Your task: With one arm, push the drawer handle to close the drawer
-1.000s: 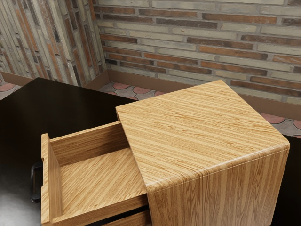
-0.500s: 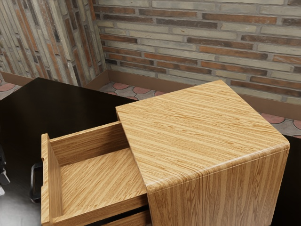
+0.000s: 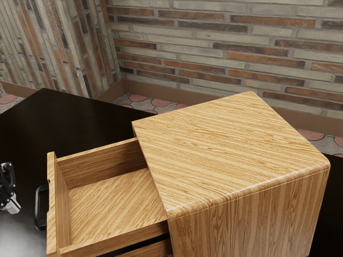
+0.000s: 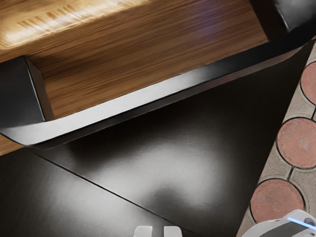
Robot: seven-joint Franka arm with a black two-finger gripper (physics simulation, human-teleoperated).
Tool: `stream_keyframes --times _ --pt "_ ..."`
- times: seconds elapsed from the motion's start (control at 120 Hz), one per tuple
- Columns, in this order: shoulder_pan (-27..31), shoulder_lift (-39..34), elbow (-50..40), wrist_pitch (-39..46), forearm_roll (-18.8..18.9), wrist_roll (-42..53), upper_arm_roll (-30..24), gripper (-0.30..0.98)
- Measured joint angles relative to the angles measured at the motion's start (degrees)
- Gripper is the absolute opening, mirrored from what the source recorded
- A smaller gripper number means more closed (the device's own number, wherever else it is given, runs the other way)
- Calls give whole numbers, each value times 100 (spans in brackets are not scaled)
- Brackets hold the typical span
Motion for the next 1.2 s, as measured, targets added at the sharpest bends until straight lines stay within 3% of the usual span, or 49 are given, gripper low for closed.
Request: stream_keyframes --times 0.333,1.2 --pt "-191 -74 -168 121 -621 -419 -28 -10" --pt "-151 160 -189 462 -817 -1187 -376 -10"
